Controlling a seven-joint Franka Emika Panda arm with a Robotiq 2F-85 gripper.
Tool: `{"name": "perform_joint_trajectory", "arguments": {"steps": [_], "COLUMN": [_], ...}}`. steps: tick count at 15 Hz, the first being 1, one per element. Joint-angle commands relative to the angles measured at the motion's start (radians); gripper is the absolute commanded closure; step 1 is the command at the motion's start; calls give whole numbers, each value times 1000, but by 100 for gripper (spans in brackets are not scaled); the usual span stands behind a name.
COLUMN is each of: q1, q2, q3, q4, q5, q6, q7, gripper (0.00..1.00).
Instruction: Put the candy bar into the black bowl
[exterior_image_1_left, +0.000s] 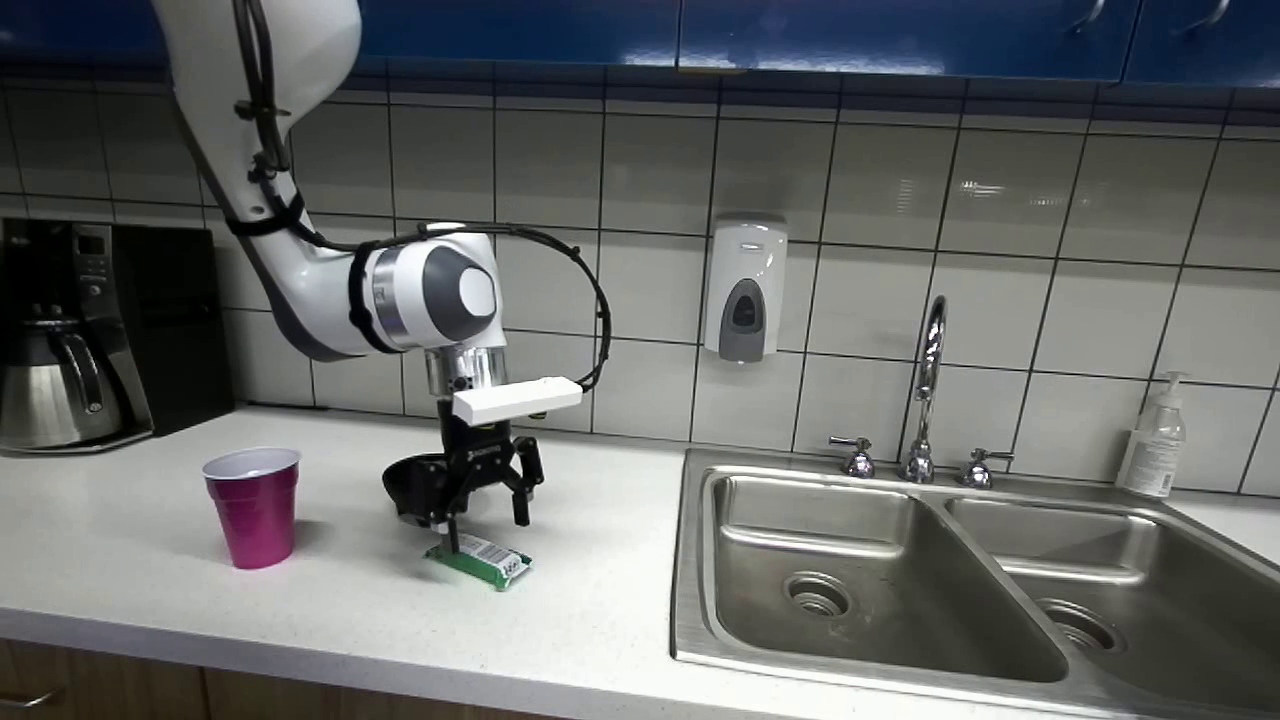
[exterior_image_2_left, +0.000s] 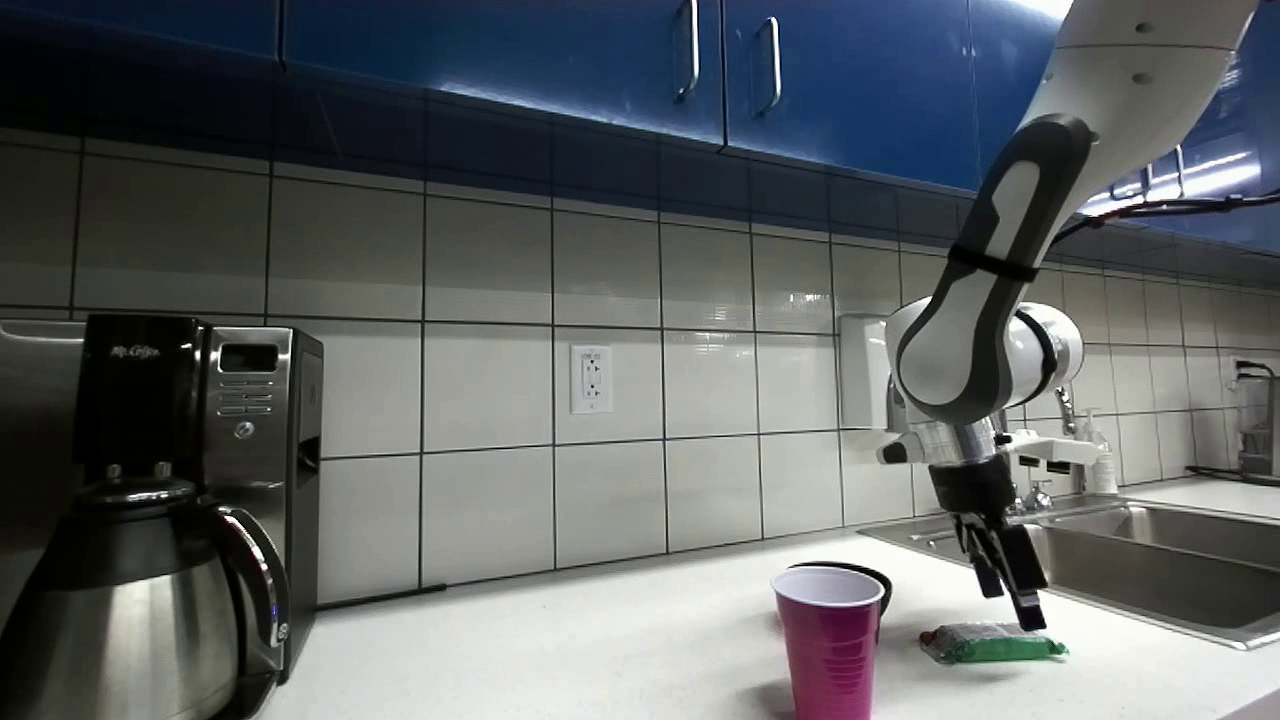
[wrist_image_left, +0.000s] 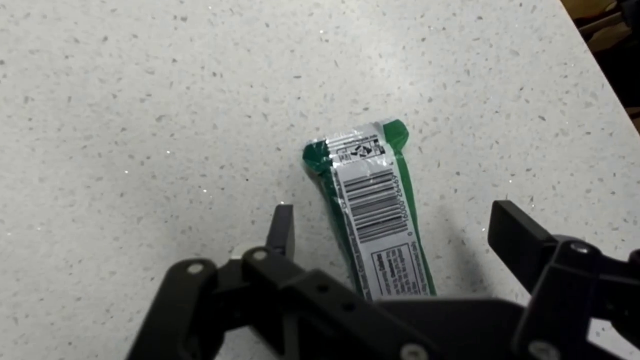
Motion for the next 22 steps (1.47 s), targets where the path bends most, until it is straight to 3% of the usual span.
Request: {"name": "perform_joint_trajectory", "arguments": {"steps": [1,22], "q1": [-13,-18], "q2": [32,59], "q3": [18,32], "q4": [12,8], "q5": [-23,-5], "q6": [22,40], "q7": [29,4], "gripper": [0,0]}}
